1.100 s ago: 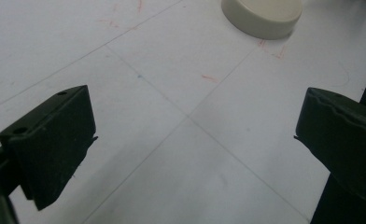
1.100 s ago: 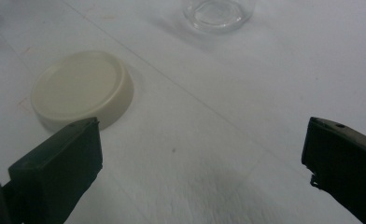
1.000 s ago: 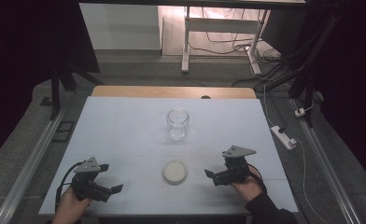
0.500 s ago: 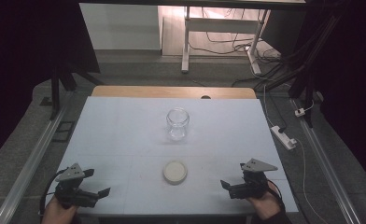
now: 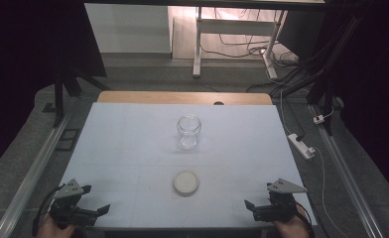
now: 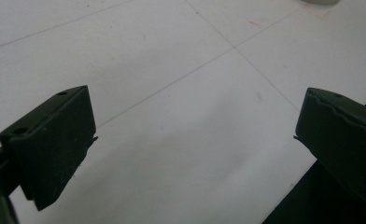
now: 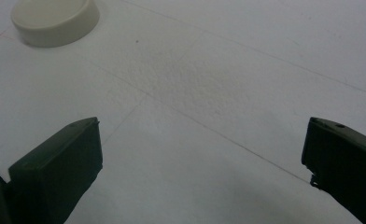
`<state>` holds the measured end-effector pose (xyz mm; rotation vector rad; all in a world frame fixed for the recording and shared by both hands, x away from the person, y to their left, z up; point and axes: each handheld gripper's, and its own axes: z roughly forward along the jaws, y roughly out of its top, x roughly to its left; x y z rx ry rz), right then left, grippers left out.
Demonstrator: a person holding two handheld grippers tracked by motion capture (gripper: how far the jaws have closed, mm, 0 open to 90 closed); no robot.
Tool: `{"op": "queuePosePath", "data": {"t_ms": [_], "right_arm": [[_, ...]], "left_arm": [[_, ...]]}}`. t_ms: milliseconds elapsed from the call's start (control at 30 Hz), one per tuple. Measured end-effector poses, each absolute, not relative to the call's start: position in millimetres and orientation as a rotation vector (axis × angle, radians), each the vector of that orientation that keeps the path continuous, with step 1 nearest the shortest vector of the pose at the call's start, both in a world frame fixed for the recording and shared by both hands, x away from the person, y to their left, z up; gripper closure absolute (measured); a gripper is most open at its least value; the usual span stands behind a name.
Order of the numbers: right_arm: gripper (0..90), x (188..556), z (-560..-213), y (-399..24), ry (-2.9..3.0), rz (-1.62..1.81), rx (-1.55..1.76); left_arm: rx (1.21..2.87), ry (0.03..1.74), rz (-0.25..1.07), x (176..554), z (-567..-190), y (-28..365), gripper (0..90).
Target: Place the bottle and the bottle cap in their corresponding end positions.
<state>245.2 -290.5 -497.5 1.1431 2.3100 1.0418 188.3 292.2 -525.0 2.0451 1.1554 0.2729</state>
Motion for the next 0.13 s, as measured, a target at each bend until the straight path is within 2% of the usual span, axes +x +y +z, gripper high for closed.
{"op": "queuePosePath", "data": {"t_ms": [133], "right_arm": [[0.0,245.0,-497.2,-293.8,2.299,1.063,1.165]], "left_arm": [[2.028,1.159,0.266,187.8,-524.8,294.0,0.0]]}}
